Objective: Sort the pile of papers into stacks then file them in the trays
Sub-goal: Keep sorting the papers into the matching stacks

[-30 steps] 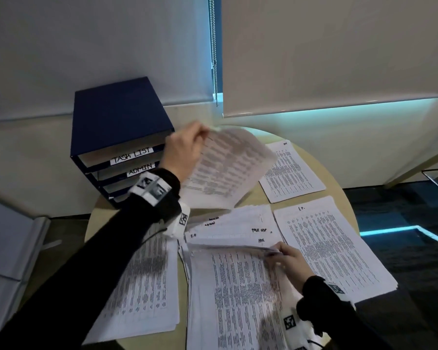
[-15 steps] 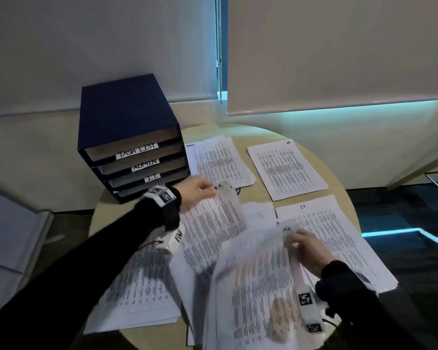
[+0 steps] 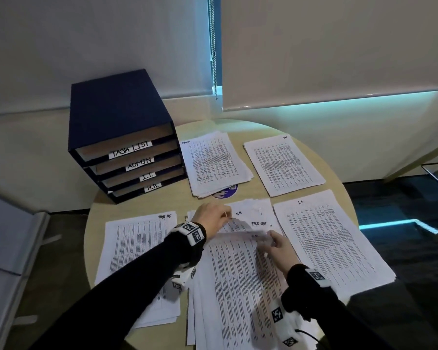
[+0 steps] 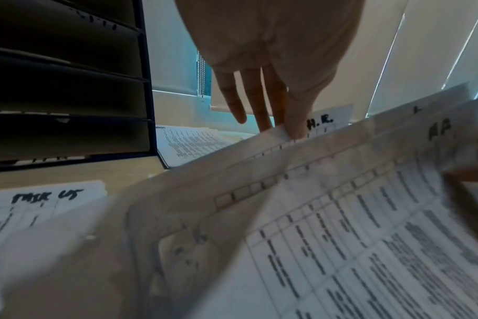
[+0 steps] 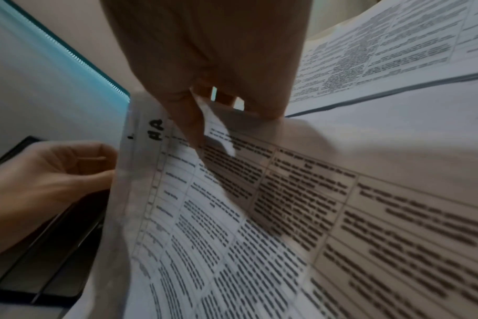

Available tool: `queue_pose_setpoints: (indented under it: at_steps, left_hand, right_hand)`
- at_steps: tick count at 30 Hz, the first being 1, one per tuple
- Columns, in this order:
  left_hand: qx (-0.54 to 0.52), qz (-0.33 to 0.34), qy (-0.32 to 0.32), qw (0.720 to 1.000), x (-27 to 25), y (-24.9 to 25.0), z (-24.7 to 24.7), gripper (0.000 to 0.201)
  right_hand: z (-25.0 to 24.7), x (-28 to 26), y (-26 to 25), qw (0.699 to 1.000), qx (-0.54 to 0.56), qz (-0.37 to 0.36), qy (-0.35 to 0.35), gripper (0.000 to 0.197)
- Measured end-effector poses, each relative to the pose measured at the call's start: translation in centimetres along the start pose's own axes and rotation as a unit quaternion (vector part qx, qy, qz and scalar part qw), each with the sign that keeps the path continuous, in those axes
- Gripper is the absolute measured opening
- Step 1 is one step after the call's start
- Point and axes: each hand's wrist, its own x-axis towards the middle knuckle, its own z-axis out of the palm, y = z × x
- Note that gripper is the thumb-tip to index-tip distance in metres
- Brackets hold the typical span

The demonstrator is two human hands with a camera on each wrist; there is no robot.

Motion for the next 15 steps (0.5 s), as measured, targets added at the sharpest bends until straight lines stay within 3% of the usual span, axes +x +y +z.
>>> queue_pose_setpoints:
  at_steps: [4, 8, 11, 13, 15]
  left_hand:
    - [-0.118, -0.022, -0.062, 0.991, -0.9, -0.4, 1.1, 0.007]
    - [-0.19, -0.036, -0.103, 0.976, -1.4, -0.5, 1.8, 0.012]
    - [-0.246, -0.103, -0.087, 0.96, -1.0, -0.4, 1.7, 0.025]
    - [-0.176, -0.163, -0.062, 0.969, -0.3, -1.0, 1.7, 0.03]
    - [-0.08, -0.182, -0.091, 0.976, 0.1, -1.7, 1.7, 0.033]
  right_hand:
    - [0.7, 0.2, 0.2, 0.999, -0.022, -0.025, 0.029, 0.026]
    - [1.6, 0.6, 0.5, 0.997, -0.06, -0.037, -0.008, 0.028]
    - [2.0, 0.6, 0.4, 0.997, -0.069, -0.038, 0.0, 0.023]
    - [2.1, 0.5, 0.1, 0.997, -0.061, -0.054, -0.004, 0.026]
    - [2.0, 0.4, -0.1, 0.997, -0.054, -0.063, -0.005, 0.023]
